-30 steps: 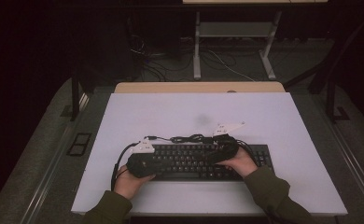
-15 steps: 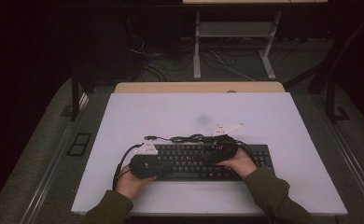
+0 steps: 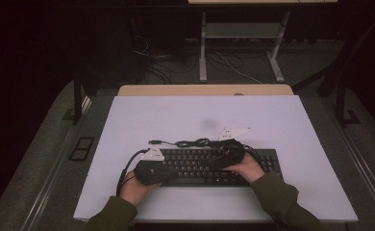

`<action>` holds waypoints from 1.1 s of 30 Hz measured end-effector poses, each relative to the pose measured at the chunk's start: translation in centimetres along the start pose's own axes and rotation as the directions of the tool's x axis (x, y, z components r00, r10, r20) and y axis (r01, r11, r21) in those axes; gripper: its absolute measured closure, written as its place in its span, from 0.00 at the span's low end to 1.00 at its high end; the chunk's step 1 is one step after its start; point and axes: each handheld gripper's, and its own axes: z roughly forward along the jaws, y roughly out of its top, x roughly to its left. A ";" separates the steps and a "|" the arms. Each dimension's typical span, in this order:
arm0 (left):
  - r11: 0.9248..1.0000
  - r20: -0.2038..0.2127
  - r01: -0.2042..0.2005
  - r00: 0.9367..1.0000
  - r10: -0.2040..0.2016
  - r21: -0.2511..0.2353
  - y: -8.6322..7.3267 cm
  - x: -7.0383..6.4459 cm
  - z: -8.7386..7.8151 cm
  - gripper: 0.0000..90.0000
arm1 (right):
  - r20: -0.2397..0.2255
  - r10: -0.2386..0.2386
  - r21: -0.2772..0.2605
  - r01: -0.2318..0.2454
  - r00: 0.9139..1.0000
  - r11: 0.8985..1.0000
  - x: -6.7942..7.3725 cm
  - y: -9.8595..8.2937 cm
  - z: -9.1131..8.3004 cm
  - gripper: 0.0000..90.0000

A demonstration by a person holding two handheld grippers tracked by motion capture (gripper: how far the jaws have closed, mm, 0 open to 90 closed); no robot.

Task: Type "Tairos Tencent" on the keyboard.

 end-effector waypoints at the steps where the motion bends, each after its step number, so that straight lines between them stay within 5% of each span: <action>1: 1.000 0.000 0.001 1.000 -0.001 0.000 0.0 0.0 0.0 0.99 | 0.000 0.000 0.000 0.000 1.000 1.000 0.0 0.0 0.0 0.18; 33: 0.999 -0.024 -0.004 1.000 0.003 -0.035 0.9 0.4 -0.8 0.99 | 0.002 0.001 0.005 -0.001 1.000 1.000 0.1 -0.1 0.2 0.18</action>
